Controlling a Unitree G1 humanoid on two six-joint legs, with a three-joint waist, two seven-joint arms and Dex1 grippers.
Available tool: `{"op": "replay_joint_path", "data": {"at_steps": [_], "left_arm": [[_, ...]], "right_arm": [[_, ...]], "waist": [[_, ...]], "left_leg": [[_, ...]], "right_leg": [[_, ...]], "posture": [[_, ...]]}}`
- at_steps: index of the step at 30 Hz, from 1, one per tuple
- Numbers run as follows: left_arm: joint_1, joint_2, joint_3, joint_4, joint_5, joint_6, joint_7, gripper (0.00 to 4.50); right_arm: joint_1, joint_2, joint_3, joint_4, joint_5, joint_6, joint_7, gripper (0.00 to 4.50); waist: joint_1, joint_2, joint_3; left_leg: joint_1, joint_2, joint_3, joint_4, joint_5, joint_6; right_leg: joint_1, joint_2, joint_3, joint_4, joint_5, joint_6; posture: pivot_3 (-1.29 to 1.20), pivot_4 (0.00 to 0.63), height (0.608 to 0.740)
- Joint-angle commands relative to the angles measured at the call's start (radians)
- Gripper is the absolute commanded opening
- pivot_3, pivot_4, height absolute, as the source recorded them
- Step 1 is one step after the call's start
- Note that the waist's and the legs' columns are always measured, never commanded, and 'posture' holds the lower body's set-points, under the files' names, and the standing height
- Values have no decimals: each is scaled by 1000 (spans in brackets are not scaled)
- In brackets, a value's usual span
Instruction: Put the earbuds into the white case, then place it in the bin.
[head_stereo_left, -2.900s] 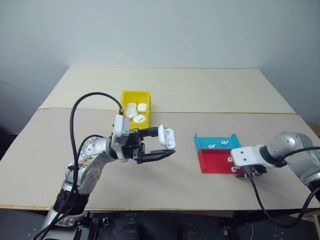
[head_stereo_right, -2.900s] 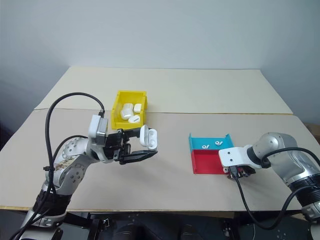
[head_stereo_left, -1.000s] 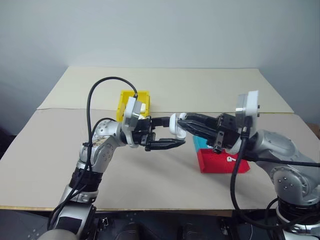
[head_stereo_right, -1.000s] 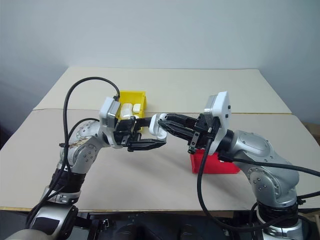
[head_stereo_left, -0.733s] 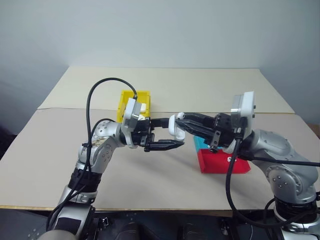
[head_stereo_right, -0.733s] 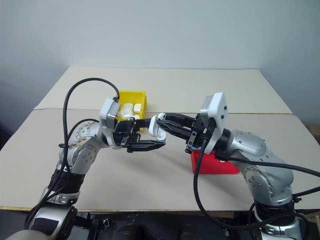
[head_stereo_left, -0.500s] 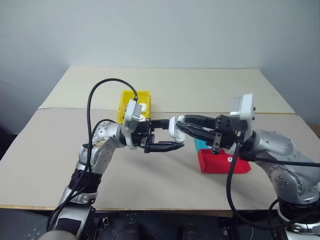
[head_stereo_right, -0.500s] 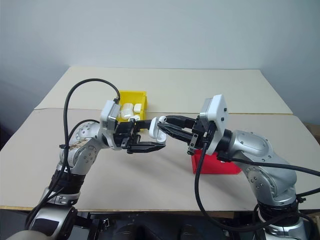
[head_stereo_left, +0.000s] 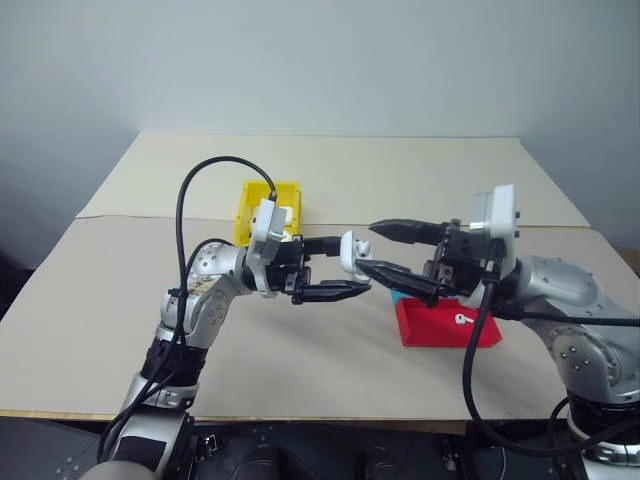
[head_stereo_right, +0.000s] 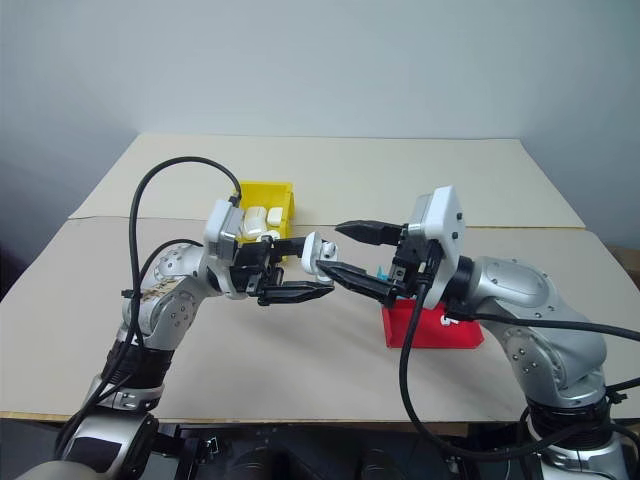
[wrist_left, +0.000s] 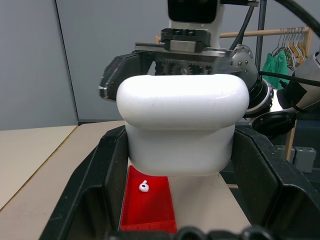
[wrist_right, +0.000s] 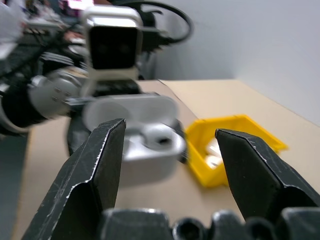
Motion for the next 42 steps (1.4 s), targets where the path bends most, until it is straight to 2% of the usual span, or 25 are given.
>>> {"op": "replay_joint_path", "data": {"at_steps": [1,3,6,10,14,18,21,23,32,42], "left_arm": [[6,22,38,-53,-19,-15,3,2783],[19,29,43,-69,-25,-3,14,2783],[31,32,47,-90,-42,17,32,2783],[41,23,44,-104,-37,11,46,2783],[70,18,53,-140,-40,9,75,2783],[118,25,65,-185,-45,17,110,2783],[146,37,75,-208,-48,17,124,2783],[149,44,77,-213,-53,18,126,2783],[158,58,79,-248,-68,27,150,2783],[196,73,89,-290,-77,29,184,2783]], "right_arm": [[-92,-132,-35,80,-95,-33,65,3467],[-147,-232,56,158,-228,-85,134,3467],[-241,-331,276,343,-521,-307,282,3467],[-431,-291,492,700,-795,-679,442,3467],[-642,-206,650,1119,-1021,-1005,489,3467],[-761,-141,706,1395,-1121,-1192,503,3467],[-809,-101,737,1532,-1190,-1305,492,2856],[-824,-74,744,1593,-1230,-1331,444,2245],[-868,-29,829,1740,-1428,-1461,305,2245],[-869,17,820,1802,-1471,-1480,270,2245]], "waist": [[0,0,0],[-1,0,0],[-7,0,0],[-16,0,0],[-28,1,1],[-27,2,2],[-26,2,2],[-25,2,2],[-27,2,2],[-29,3,2]], "left_leg": [[0,0,0,0,0,0],[0,0,1,-1,0,0],[0,1,1,-2,0,0],[1,1,3,-1,0,0],[0,1,3,-2,0,-1],[0,1,5,-4,4,-7],[0,0,5,-4,5,-9],[0,0,5,-4,6,-9],[1,0,5,-4,7,-11],[2,1,5,-5,7,-12]], "right_leg": [[0,0,0,0,0,0],[-1,0,1,0,0,0],[-1,1,1,-1,0,0],[-2,0,2,-1,0,0],[-3,1,3,-1,0,0],[-3,0,3,-2,0,0],[-3,-1,3,-2,0,0],[-3,-1,3,-1,0,0],[-4,-1,3,0,0,0],[-3,-1,3,1,0,0]], "posture": [[0,150,740],[0,150,740],[0,150,740],[0,150,740],[0,150,740],[0,150,740],[0,150,740],[0,150,740],[0,150,740],[0,150,740]]}}
